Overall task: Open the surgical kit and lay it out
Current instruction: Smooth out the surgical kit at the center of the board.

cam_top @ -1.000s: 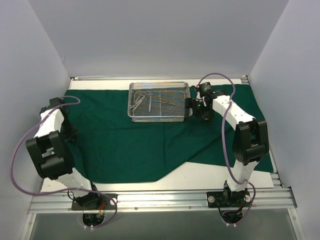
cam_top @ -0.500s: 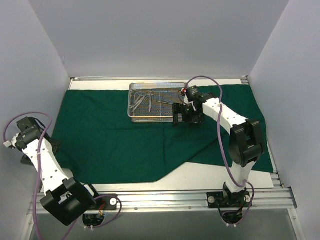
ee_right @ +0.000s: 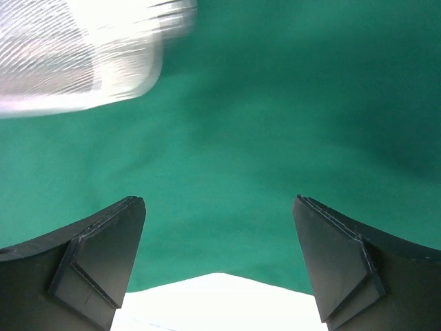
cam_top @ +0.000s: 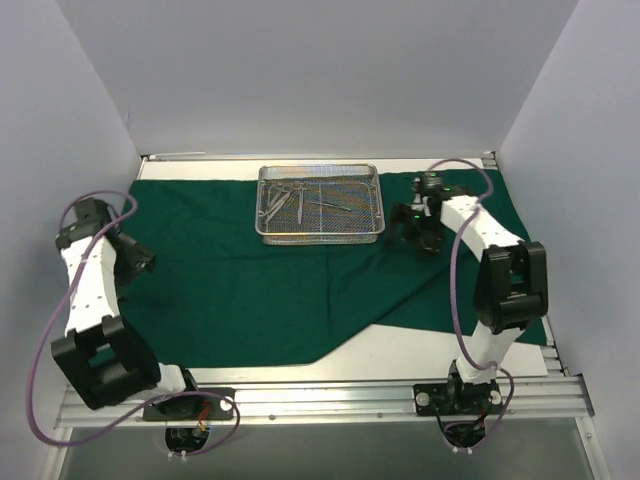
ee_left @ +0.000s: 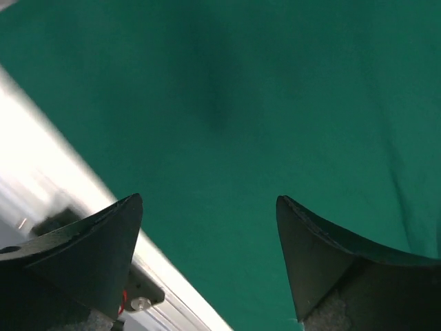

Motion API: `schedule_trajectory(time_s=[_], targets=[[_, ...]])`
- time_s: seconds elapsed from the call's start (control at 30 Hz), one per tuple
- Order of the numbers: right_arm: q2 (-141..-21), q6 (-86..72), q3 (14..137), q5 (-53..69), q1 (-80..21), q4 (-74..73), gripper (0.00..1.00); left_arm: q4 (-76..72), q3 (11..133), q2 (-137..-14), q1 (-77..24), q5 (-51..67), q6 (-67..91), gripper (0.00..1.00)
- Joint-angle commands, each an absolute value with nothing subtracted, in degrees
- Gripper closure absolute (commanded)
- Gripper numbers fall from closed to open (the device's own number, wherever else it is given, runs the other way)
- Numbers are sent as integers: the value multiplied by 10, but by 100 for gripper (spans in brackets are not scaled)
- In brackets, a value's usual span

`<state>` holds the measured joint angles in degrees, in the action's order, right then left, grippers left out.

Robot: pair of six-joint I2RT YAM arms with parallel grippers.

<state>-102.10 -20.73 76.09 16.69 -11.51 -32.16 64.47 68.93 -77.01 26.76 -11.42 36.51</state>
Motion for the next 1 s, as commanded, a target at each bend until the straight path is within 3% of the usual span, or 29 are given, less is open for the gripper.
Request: schedule_trajectory(time_s=[0.0,0.13,0.17,0.27,0.57,0.9,0.97], targets=[[-948,-231,719,107,-42,-378,7,567,740,-849,176,-27,317,14],[-906,-262,663,57,1,-378,19,541,783,-968,111,42,287,29],[-895,-264,637,57,25,-375,30,534,788,-990,103,58,282,38],[-889,-267,606,91,61,-357,41,518,800,-1046,102,100,267,39],[-939,-315,548,83,67,-312,37,489,803,-1108,99,137,264,34],[-990,-293,494,44,98,-272,44,511,832,-1126,98,127,272,32],[-972,-273,495,53,100,-263,42,510,834,-1125,98,127,272,32]])
